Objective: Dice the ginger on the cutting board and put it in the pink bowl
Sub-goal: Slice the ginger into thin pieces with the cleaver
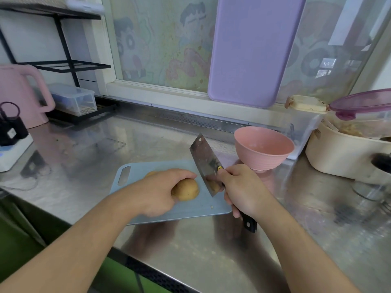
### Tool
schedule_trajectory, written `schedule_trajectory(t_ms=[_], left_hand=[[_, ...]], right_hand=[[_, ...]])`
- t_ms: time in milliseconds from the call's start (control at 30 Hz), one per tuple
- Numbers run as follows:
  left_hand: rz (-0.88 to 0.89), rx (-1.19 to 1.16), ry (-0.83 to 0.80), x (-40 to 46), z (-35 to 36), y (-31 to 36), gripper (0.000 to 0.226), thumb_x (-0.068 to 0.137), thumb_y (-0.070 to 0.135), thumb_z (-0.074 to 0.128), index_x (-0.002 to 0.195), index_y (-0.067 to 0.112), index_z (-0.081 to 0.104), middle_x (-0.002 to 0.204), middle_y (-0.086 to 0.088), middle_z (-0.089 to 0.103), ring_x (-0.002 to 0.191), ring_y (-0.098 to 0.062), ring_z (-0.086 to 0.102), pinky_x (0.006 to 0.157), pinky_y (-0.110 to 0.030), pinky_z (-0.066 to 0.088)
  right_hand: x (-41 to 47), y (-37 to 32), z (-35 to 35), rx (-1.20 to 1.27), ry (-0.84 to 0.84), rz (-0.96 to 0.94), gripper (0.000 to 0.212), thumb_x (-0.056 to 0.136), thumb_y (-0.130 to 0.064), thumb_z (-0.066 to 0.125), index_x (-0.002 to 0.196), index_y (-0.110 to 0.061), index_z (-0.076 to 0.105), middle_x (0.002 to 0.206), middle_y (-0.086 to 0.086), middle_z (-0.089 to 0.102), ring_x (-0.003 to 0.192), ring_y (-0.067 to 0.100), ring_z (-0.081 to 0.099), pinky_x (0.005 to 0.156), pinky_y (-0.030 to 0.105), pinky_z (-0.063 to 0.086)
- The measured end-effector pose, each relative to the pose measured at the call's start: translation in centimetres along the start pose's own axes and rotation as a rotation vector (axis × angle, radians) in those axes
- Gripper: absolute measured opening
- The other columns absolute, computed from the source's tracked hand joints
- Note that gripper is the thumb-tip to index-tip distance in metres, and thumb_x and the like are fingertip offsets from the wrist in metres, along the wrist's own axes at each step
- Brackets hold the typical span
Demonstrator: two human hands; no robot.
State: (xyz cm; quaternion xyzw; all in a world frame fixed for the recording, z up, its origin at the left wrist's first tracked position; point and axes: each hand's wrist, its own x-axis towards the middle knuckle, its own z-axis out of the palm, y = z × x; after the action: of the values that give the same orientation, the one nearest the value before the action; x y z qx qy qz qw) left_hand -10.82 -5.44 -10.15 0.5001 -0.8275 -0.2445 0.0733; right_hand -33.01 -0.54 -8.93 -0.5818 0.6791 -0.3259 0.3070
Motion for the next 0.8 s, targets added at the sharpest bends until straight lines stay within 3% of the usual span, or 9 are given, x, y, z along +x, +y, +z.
schedule_trajectory(t_ms=[100,300,467,667,800], left_hand=[[-0.003,-0.015,0.031,0.3,0.3,-0.1,0.069,0.099,0.011,0.065,0.153,0.047,0.041,0.152,0.020,0.048,0.138,-0.010,0.048,0.118,-0.030,0.039],[0.010,0.020,0.105,0.8,0.9,0.8,0.067,0.100,0.020,0.067,0.158,0.036,0.038,0.154,0.016,0.044,0.138,-0.013,0.047,0.112,-0.022,0.034],[-0.030,0.009,0.260,1.5,2.8,2.1,0.065,0.101,0.025,0.059,0.159,0.030,0.031,0.155,0.009,0.038,0.143,-0.017,0.033,0.119,-0.031,0.030],[-0.043,-0.098,0.258,1.9,3.0,1.9,0.071,0.096,0.039,0.068,0.158,0.032,0.036,0.150,0.013,0.038,0.134,-0.015,0.047,0.116,-0.032,0.039],[-0.016,-0.098,0.207,1.9,2.2,1.7,0.061,0.093,0.034,0.074,0.148,0.037,0.047,0.127,0.018,0.048,0.105,0.000,0.054,0.089,-0.015,0.039]], right_hand=[[0.0,-0.1,-0.1,0.012,0.000,0.007,0.046,0.110,-0.030,0.042,0.093,0.009,0.061,0.049,0.006,0.054,0.031,0.026,0.051,0.048,0.031,0.043],[0.1,0.0,-0.1,0.006,0.008,0.009,0.046,0.110,-0.032,0.042,0.086,0.004,0.058,0.051,0.008,0.054,0.031,0.025,0.051,0.050,0.033,0.046],[0.1,0.1,-0.2,-0.016,0.057,0.008,0.041,0.109,-0.034,0.042,0.078,-0.007,0.050,0.058,0.012,0.055,0.029,0.024,0.052,0.050,0.034,0.045],[0.3,0.0,-0.3,-0.006,0.081,0.021,0.040,0.109,-0.033,0.044,0.077,-0.008,0.049,0.059,0.015,0.055,0.029,0.024,0.053,0.051,0.035,0.046],[0.3,-0.1,-0.2,0.024,0.072,0.058,0.031,0.102,-0.025,0.048,0.076,-0.007,0.050,0.060,0.016,0.053,0.029,0.025,0.052,0.051,0.034,0.044]])
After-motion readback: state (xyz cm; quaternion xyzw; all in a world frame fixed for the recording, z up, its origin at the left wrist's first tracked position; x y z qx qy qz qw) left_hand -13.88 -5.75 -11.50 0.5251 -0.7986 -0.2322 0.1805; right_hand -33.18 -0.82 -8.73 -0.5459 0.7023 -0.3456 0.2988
